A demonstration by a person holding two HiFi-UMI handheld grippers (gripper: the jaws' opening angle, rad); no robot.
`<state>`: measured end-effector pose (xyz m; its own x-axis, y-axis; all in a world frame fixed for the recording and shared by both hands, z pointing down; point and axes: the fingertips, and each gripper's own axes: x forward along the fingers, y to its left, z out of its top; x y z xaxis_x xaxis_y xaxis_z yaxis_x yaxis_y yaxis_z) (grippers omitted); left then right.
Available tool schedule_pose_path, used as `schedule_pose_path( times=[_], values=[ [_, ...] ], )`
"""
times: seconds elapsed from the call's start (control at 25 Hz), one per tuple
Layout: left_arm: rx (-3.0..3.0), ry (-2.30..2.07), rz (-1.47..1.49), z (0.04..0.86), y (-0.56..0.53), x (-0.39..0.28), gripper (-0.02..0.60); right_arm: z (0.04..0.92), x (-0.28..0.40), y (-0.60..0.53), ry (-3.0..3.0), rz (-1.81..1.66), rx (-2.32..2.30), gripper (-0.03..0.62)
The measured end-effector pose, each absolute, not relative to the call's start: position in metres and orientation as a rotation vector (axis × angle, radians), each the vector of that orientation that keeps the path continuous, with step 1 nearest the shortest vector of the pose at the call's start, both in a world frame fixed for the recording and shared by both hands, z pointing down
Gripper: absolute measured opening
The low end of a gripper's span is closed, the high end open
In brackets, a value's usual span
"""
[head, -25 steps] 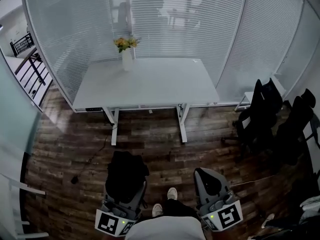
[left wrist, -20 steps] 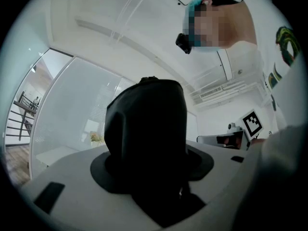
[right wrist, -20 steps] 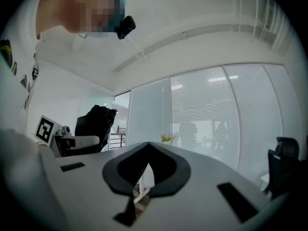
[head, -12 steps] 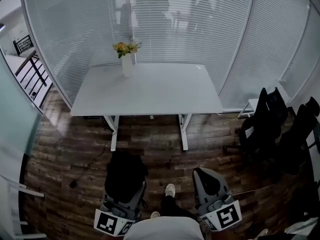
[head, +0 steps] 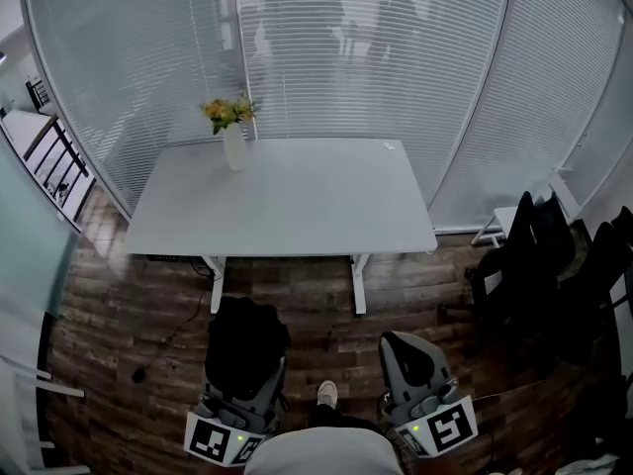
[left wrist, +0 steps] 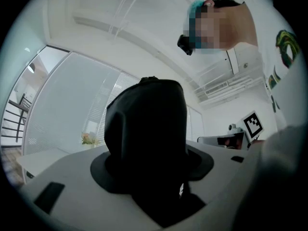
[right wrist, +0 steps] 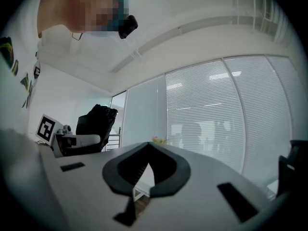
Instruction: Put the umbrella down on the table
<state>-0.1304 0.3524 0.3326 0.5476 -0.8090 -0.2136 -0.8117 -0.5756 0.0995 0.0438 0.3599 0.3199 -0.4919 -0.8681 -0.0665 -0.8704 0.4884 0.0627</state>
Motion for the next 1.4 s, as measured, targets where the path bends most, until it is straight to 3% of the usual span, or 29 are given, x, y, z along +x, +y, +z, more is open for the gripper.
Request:
schedule_pose_path(
  times=[0.72, 1.4],
  values=[
    [-2.755, 1.460, 0.318, 0.341, 0.245, -0.058, 0.264, 0.340, 0.121, 0.252, 2.705, 0.081, -1.551, 0.009],
    [-2.772, 1.422, 0.370, 0.346, 0.065, -0.092, 0.264, 0.341, 0.083, 0.075, 2.719, 0.117, -1.580, 0.009]
  ],
)
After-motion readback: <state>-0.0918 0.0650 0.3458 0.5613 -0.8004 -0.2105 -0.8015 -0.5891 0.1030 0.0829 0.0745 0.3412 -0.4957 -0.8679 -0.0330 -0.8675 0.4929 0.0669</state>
